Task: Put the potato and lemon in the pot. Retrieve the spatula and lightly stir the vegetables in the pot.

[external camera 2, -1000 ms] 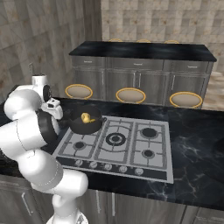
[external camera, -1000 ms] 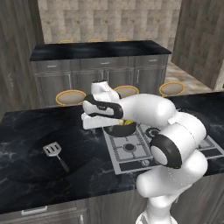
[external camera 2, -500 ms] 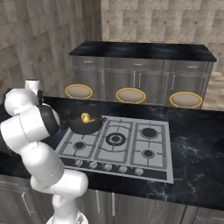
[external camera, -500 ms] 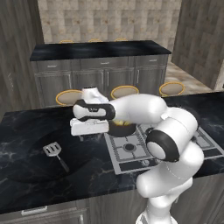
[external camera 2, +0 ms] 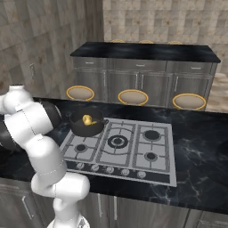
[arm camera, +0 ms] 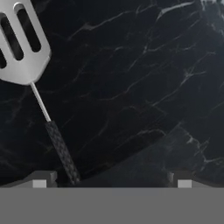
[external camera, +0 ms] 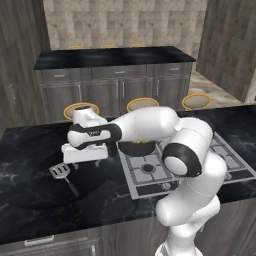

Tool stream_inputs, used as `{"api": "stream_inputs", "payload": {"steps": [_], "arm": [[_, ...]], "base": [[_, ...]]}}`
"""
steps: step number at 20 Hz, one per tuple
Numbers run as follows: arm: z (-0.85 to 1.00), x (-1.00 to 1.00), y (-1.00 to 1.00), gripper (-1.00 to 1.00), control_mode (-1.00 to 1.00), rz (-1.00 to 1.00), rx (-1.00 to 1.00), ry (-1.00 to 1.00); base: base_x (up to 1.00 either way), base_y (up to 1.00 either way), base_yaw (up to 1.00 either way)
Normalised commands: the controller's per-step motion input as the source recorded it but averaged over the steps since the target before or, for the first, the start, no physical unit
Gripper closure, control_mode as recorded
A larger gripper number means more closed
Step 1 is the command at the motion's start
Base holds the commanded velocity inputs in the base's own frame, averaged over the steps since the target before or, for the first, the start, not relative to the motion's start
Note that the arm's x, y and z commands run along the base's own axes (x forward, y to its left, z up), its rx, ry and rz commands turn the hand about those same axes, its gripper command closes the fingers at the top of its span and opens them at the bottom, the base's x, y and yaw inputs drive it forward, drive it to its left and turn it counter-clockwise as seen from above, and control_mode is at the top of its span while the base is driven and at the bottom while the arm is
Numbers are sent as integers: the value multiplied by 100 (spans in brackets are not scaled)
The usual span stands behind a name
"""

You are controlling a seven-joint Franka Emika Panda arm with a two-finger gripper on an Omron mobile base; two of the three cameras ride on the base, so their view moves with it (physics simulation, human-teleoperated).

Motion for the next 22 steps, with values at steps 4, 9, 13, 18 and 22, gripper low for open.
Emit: {"api": "stream_inputs", "payload": {"steps": [4,9,13,18,22], "arm": [[-15,0,3,-100,-100,-2,0,0],[0,-4,9,-100,-100,-1,0,0],[0,-48,0,-100,-100,2,0,-5],[-1,-33,5,-100,-100,7,0,-21],[-12,21,5,-100,-100,0,5,-5]], "base": [[0,0,0],[0,0,0],[0,0,0],[0,0,0],[0,0,0]]}}
